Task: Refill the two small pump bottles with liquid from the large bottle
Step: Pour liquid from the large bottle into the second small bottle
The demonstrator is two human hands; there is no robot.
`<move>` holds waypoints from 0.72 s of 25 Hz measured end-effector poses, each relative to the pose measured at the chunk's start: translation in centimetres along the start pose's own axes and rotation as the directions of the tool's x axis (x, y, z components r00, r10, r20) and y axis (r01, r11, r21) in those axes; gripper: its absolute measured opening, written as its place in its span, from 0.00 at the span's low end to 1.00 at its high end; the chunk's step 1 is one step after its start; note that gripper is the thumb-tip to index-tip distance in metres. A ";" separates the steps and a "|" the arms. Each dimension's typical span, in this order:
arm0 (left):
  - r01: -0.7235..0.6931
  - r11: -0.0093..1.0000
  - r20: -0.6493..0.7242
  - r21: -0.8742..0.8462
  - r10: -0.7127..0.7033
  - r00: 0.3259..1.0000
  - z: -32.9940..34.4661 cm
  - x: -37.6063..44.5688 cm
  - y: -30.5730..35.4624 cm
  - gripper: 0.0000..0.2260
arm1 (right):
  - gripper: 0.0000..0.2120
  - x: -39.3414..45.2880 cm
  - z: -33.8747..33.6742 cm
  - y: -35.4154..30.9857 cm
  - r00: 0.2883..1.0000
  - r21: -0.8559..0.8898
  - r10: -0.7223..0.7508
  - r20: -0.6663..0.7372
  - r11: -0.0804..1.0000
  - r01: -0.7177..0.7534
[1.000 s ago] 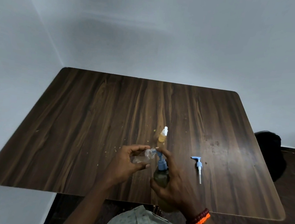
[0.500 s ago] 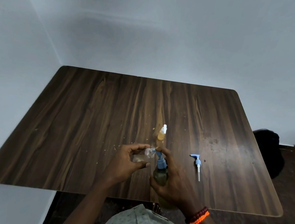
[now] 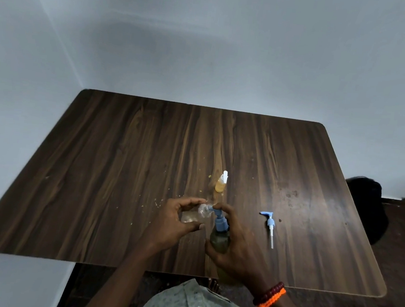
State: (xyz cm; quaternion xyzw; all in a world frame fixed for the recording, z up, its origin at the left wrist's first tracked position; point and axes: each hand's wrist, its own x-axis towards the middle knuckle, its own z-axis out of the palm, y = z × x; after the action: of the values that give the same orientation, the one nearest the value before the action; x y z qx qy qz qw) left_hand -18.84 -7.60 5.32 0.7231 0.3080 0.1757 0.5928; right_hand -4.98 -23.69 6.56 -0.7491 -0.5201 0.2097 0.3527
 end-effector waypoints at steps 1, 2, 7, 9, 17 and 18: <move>-0.002 1.000 0.004 0.002 0.002 1.000 0.1 0.0 0.0 0.25 | 0.37 0.1 -0.1 -0.2 1.000 0.012 0.004 -0.025 1.000 -0.004; 0.000 1.000 0.005 -0.001 0.000 1.000 0.1 0.0 0.0 0.25 | 0.37 0.3 -0.2 -0.3 0.999 0.022 0.008 -0.047 1.000 -0.007; 0.007 1.000 0.003 -0.024 -0.007 1.000 -0.3 0.4 0.1 0.25 | 0.41 0.7 -0.1 -0.4 1.000 0.031 -0.001 -0.013 1.000 0.001; 0.007 1.000 0.005 -0.019 -0.007 1.000 -0.4 0.5 0.2 0.25 | 0.40 0.7 -0.1 -0.4 1.000 0.013 0.001 -0.011 1.000 0.000; 0.003 0.999 0.006 -0.034 -0.003 1.000 -0.3 0.8 -0.4 0.24 | 0.39 1.1 -0.3 -0.4 1.000 -0.002 0.004 0.005 1.000 -0.004; 0.004 0.999 0.003 -0.039 -0.004 1.000 -0.3 0.8 -0.5 0.24 | 0.40 1.0 -0.1 -0.3 1.000 -0.009 0.000 0.020 1.000 0.000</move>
State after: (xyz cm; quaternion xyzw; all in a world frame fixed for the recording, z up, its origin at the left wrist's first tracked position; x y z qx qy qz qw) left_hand -18.57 -6.78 4.83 0.7110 0.3052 0.1795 0.6076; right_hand -4.69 -22.72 6.89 -0.7485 -0.5247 0.2148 0.3440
